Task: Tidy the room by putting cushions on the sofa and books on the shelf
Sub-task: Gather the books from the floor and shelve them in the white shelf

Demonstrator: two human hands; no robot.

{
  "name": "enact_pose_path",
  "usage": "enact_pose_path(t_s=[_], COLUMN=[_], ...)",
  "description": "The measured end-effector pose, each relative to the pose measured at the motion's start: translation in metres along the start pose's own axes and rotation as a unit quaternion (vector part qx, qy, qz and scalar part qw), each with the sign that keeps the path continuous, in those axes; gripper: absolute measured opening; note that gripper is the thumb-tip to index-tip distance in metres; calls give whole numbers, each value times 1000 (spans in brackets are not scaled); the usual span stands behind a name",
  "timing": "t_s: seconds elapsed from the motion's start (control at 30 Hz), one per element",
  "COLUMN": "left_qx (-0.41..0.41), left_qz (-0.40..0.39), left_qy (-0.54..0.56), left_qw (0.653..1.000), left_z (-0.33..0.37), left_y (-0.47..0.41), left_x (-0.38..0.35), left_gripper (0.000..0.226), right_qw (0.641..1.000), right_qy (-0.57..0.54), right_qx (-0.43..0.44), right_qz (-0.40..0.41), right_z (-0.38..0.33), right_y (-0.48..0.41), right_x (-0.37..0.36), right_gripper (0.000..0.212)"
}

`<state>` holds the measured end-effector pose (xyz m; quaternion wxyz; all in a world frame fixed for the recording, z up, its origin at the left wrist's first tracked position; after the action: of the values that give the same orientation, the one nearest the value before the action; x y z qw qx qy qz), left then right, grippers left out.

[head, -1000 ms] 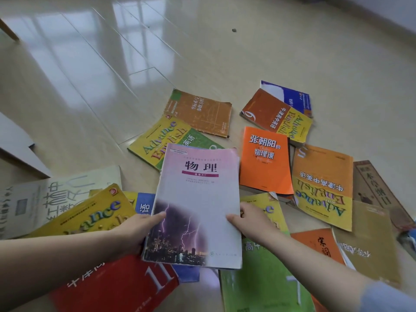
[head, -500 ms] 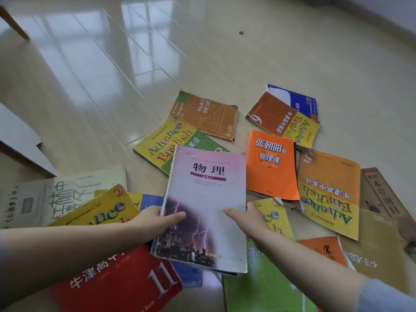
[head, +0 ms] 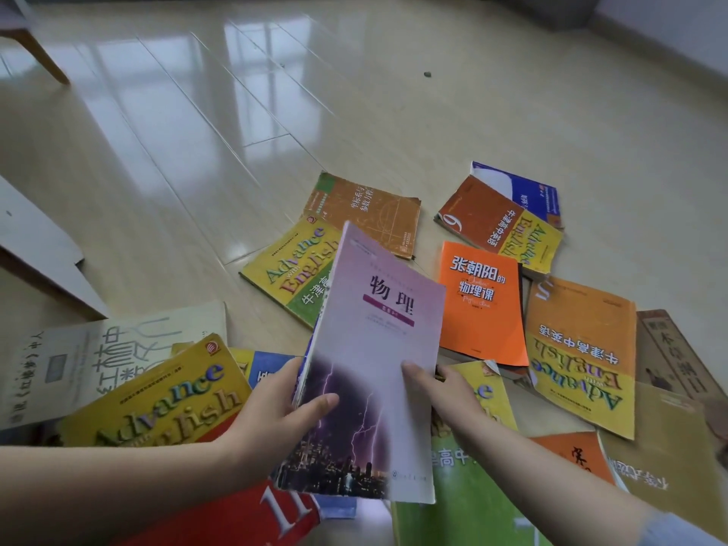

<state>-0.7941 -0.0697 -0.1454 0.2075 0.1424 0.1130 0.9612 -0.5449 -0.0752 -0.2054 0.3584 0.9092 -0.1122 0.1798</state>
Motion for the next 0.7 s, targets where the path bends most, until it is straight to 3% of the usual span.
enact_pose_path(t_s=[0.2,0.33,0.37,0.47,0.5,0.7], left_qx=[-65,-90,-97,-117,-124,-146], left_qz=[25,69,76,93,96,81], left_qy=[-2,-12,-13,-22,-20,-15], left_qw=[998,993,992,989,987,986], left_z=[15,21,22,25,27,34], left_y=[-2,-8,-9,-8,-7,-1], left_x=[8,17,20,27,28,38], left_gripper=[29,32,32,32,32,29], right_qw=[981,973,972,968,969,946], right_qy=[-147,-134,-136,-141,-135,-179], right_qx=[-26,-35,-31,-10,3,-6], right_qz=[-125,-183,-189,-206,-207,-269], right_z=[-20,-29,-35,-49,-54,-69], right_y=[4,0,1,-1,0,-3], right_x=[4,-3,-5,-15,-18,-33], right_gripper=[41,83,79,32,30,61])
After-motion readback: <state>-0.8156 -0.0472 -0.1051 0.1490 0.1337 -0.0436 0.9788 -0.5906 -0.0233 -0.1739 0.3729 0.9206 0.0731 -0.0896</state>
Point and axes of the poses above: each hand's wrist, its own y-axis away from the middle knuckle, its own x-axis out of the back of the hand, z = x × y, the point moved 2 cm from there along -y, towards the middle knuckle, and after that the axes turned 3 degrees about y, right-handed, at the moved point
